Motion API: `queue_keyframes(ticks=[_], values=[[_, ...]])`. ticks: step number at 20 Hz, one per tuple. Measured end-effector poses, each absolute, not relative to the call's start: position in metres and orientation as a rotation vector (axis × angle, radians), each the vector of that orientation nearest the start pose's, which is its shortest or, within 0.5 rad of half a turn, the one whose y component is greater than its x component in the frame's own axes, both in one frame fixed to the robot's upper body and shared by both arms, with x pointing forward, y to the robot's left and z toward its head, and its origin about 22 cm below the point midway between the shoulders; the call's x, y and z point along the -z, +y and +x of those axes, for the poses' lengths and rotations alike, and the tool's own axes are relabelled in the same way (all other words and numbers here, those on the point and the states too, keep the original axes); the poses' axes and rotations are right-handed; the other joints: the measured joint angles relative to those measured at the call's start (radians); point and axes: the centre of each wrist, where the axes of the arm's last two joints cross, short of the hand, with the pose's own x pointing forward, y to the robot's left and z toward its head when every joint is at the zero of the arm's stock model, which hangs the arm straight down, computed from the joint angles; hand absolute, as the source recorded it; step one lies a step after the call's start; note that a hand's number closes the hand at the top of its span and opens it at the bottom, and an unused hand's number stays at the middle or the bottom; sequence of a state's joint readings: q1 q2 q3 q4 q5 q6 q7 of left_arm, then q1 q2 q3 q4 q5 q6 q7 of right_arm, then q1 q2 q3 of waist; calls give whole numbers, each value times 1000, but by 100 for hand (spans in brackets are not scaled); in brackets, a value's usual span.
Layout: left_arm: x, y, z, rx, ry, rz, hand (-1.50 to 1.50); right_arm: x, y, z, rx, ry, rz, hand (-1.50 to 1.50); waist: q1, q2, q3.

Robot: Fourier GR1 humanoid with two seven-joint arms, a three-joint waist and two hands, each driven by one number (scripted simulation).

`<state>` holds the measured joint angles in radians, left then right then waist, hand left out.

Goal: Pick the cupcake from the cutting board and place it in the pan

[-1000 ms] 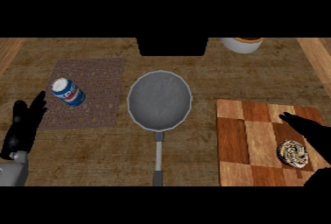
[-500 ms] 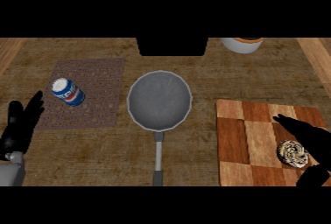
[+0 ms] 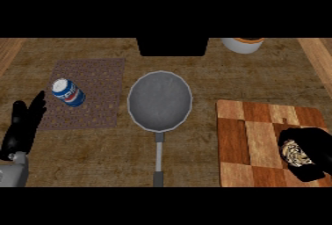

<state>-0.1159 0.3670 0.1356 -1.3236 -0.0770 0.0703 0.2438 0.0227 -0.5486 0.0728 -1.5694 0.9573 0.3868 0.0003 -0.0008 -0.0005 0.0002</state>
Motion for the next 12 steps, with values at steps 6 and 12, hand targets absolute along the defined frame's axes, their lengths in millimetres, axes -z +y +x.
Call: queue_keyframes(ticks=[6,12], values=[[-23,347,273,104,-1203,494,0,-47,-345,260,-1448,-1011,-821,150,6,1,0],[-18,339,270,115,-1208,480,0,-50,-349,308,-1595,-1136,-733,150,26,6,1]])
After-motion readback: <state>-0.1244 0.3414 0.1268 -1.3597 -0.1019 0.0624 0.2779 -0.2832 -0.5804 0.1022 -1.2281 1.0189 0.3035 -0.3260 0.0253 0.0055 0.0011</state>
